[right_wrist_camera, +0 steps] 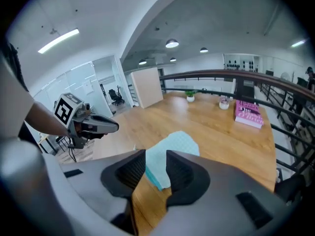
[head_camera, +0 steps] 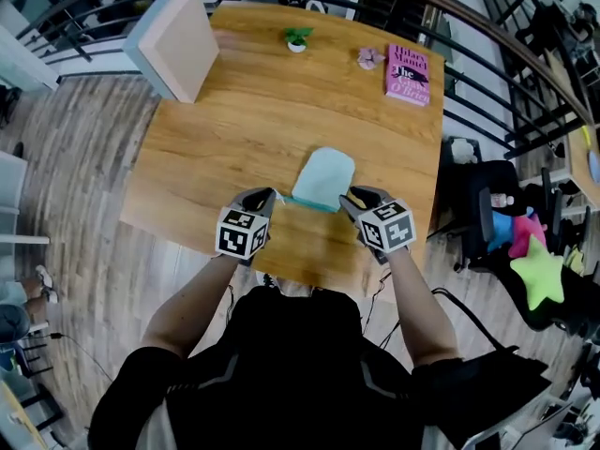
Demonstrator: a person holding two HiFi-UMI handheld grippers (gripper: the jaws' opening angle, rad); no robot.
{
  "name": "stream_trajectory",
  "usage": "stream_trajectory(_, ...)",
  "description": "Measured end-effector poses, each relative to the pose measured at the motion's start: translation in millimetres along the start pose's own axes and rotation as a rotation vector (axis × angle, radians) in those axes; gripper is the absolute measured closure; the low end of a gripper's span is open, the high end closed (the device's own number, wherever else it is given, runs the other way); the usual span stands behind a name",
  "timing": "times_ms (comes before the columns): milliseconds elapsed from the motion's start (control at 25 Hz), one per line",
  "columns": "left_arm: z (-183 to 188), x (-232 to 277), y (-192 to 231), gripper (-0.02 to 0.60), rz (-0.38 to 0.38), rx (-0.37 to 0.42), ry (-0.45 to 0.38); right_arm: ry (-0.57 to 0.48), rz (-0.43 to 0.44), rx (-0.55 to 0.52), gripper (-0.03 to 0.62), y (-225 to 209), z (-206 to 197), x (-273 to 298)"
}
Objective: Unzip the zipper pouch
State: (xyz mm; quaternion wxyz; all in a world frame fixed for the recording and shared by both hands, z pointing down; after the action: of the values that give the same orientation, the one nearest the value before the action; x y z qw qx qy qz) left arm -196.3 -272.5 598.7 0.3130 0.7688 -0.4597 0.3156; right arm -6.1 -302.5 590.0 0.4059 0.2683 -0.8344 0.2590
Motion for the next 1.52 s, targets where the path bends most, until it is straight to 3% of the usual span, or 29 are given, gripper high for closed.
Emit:
stream_trajectory(240,73,-71,-3,0.549,0.072,0.065,-0.271,-0.18,-0.058,-0.037,0.507,14,45,-78)
stream_trajectory(400,107,-119,-11,0.549,0.025,0.059,-0.381,-0.287,-0.104,-0.067,0.518,24,68,-128)
stream_trajectory(520,124,-149,-19,0.552,-0.011,0.04,-0.446,-0.374,-0.153,-0.059,0.583,27,81,-164)
stream_trajectory(680,135,-174,-29,0.552,-0.028,0.031,-0.471,-0.466,-0.192,-0.046,0.585,34,92,-203)
stream_trajectory(840,141,-187,-39,0.552,-0.027,0.039,-0.477,-0.457,-0.276,-0.095,0.587,36,93,-219)
stream_trajectory(1000,144,-191,-45,0.552,0.009,0.071,-0.484,-0.509,-0.267,-0.059,0.586,34,93,-230)
stream_trajectory(1520,149,-192,-46,0.552,0.051,0.088,-0.478,-0.523,-0.307,-0.064,0.586,27,96,-236)
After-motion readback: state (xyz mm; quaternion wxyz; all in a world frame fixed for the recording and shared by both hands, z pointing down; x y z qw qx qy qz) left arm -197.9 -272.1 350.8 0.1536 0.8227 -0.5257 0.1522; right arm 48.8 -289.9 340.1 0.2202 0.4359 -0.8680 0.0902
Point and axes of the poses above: the fingertips, and each gripper's own axes: x forward along the fingers, y to its left, z out of its top, the point moved 2 cm from there along -x, backward along the fingers, and after that the axes turned 13 degrees about y, right-handed, at the moved point
